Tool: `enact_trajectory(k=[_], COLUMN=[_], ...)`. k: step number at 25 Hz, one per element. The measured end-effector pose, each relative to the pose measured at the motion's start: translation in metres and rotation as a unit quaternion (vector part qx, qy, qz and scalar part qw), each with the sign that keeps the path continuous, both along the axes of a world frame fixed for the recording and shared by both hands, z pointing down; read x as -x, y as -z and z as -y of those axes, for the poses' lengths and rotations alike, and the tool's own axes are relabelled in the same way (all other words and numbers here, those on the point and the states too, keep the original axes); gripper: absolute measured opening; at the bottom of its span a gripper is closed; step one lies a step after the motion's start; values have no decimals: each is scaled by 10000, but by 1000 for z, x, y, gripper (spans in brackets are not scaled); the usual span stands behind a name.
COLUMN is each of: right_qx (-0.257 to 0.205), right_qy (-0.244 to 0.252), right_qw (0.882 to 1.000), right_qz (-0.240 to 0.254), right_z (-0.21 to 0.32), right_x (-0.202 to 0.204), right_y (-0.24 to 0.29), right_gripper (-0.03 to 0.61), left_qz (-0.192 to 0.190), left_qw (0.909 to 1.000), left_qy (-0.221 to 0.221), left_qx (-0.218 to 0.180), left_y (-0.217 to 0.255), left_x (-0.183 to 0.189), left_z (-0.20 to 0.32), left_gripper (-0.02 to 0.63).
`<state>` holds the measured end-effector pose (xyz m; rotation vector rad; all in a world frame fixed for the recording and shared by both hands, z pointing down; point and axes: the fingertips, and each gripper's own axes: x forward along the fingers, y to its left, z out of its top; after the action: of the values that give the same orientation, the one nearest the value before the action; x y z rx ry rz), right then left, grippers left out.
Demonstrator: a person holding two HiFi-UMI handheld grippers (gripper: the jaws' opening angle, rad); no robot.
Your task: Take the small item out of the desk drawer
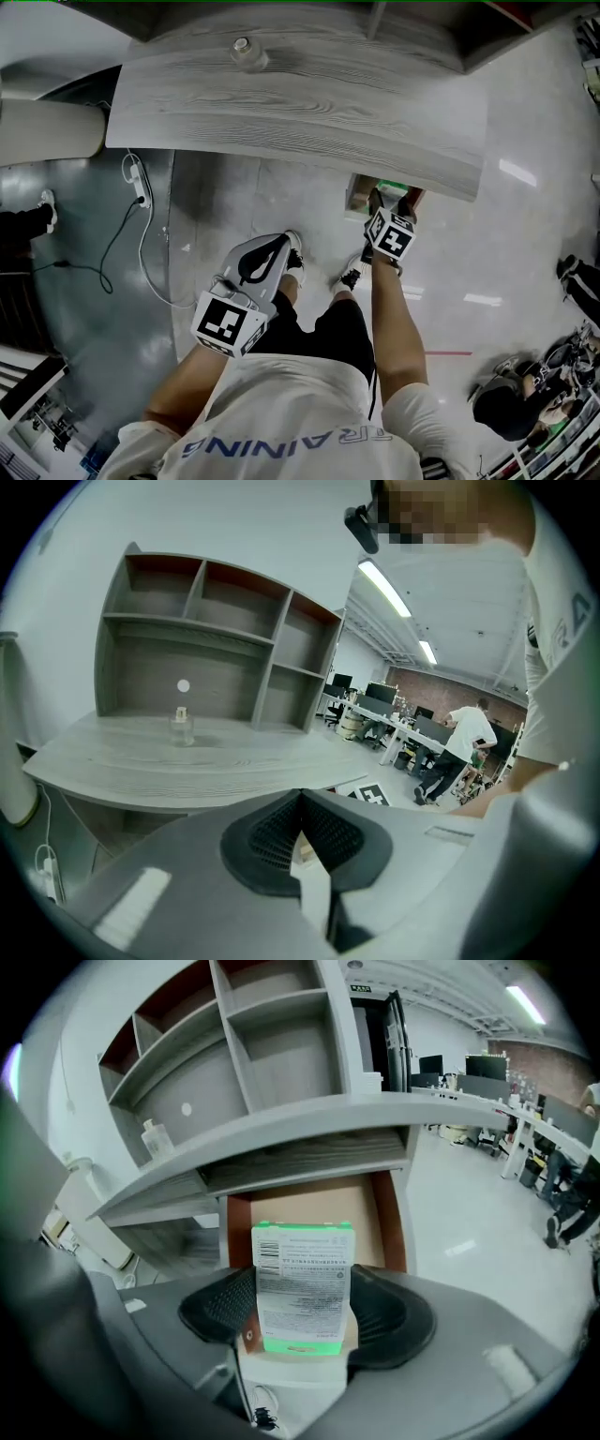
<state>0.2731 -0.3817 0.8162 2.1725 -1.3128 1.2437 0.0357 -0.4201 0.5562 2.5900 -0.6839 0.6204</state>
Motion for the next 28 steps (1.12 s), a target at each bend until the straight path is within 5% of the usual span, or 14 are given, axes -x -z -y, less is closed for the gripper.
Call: enact_trajectory(k=[9, 15, 28], right_qx=[-1132, -1954, -3740], right_qy=[263, 511, 685], right_qw=[9931, 9788, 9104], right_qz=[128, -343, -1633], right_z=[-32, -42, -78], right_x=[6, -8, -19], right_y=[107, 222, 470], right_gripper=[324, 324, 324], left_qz=[-243, -587, -1506], left_qw=[9991, 9966, 9784], left_qy=[-140, -61, -83], left_qx=[-314, -575, -1410], left_y=[36, 75, 197], left_x=[-28, -37, -53], left_z=[-17, -22, -25], left_gripper=[2, 2, 2])
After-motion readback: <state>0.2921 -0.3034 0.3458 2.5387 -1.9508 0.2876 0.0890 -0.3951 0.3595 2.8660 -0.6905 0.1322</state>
